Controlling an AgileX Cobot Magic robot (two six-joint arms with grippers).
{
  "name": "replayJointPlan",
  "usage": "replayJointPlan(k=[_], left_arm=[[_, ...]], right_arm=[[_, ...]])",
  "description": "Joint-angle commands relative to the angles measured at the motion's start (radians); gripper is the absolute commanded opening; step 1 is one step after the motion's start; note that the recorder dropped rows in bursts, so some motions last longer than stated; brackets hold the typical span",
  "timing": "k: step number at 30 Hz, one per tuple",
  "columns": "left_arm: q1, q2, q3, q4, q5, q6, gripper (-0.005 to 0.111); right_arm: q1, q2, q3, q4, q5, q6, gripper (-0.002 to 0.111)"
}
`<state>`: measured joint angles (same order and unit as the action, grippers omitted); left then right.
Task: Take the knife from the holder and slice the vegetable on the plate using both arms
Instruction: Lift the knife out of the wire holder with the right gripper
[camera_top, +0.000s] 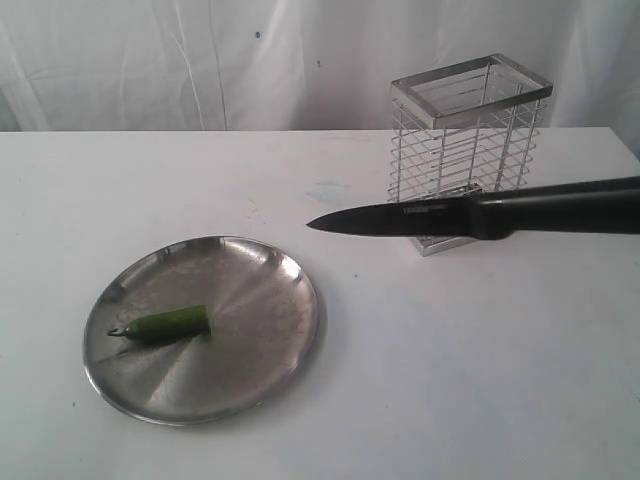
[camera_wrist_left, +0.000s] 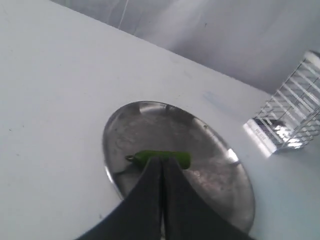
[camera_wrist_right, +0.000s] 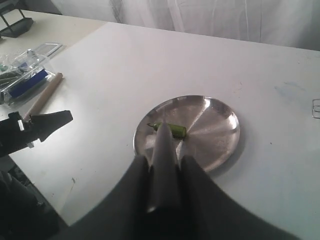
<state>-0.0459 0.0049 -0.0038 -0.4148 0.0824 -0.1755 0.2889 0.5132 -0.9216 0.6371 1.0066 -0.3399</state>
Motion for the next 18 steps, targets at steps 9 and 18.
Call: replayJointPlan(k=[9, 18], left_arm=[[-0.007, -0.005, -0.041, -0.822, 0.493, 0.686, 0.000], [0.005, 0.069, -0.021, -1.089, 0.554, 1.078, 0.000]], right_arm=[[0.001, -0.005, 0.013, 0.177, -0.062, -0.158, 0.000], [0.001, -0.005, 0.159, 0.366, -0.124, -0.313, 0.000]])
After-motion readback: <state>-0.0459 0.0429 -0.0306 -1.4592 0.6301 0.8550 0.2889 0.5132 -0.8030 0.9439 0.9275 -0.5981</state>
